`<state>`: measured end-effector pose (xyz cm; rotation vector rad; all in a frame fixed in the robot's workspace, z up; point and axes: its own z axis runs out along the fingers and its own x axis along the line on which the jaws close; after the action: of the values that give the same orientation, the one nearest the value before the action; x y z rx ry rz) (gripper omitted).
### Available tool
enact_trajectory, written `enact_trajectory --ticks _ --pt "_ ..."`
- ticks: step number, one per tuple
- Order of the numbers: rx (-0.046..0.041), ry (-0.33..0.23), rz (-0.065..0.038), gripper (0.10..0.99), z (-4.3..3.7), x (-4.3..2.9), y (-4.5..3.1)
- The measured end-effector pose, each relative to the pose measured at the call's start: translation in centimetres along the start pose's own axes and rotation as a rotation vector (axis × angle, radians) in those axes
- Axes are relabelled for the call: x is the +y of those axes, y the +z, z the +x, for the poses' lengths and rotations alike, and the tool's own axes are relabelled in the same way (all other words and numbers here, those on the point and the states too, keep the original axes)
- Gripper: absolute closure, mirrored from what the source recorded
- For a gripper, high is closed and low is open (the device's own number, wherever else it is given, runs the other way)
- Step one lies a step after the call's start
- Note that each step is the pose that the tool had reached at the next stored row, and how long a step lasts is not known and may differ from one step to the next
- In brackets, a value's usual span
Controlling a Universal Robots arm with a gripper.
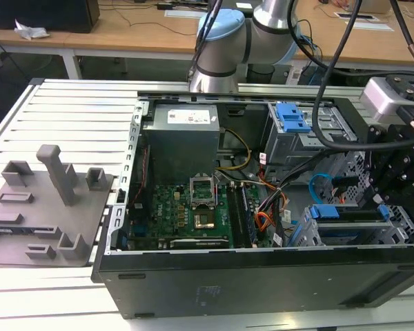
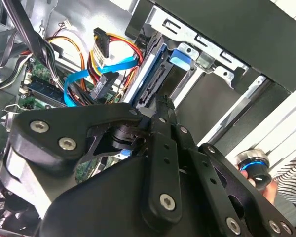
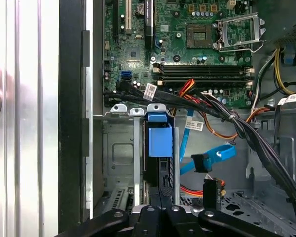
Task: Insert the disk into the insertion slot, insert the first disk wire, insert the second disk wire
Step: 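Insert the first disk wire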
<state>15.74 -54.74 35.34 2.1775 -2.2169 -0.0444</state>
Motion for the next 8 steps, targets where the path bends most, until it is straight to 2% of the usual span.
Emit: enact_trajectory --ticks 2,8 --pt "0.0001 0.0 0.0 0.98 -0.01 0.02 -0.47" --pt "0.0001 0.0 0.002 0.98 -0.06 0.12 -2.76"
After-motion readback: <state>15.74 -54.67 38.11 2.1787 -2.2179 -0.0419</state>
